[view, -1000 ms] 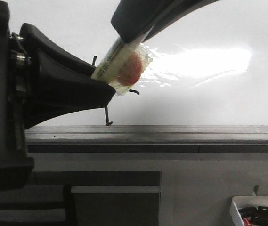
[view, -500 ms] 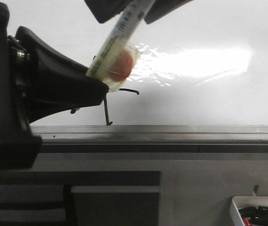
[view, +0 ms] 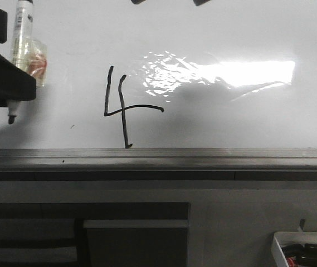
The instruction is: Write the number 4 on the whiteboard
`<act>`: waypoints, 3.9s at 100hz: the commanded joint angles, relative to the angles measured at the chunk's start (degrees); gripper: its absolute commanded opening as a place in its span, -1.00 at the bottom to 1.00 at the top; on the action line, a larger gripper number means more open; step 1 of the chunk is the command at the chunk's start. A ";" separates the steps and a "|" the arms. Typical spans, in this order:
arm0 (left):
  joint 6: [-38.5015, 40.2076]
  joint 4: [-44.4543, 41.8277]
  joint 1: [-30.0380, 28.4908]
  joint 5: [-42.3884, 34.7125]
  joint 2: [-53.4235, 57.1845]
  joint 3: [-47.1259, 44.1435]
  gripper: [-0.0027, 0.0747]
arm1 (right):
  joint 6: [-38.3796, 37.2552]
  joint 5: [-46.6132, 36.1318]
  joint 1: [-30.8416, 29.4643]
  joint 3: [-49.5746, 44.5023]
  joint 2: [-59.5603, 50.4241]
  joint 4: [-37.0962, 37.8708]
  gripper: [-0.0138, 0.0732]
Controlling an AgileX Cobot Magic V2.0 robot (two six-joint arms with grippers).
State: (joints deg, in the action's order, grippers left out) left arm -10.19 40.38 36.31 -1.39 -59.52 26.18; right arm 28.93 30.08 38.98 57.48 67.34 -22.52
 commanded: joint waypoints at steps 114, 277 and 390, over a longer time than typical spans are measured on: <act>0.57 2.59 -3.87 2.14 -7.09 7.49 -0.17 | 0.53 -3.05 -0.31 1.71 -1.73 -1.37 0.64; 0.37 -18.49 -3.87 8.58 54.43 -13.61 -0.98 | 0.41 -21.25 -0.31 -44.45 -68.89 -1.37 -0.82; 11.18 -39.35 -31.98 7.67 58.56 -22.06 -0.98 | 0.41 -21.25 -0.31 -44.45 -68.89 -1.37 -0.82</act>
State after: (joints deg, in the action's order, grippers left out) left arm 0.31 1.32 7.52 10.78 -1.47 5.12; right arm 28.93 13.32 38.98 11.59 -0.65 -23.53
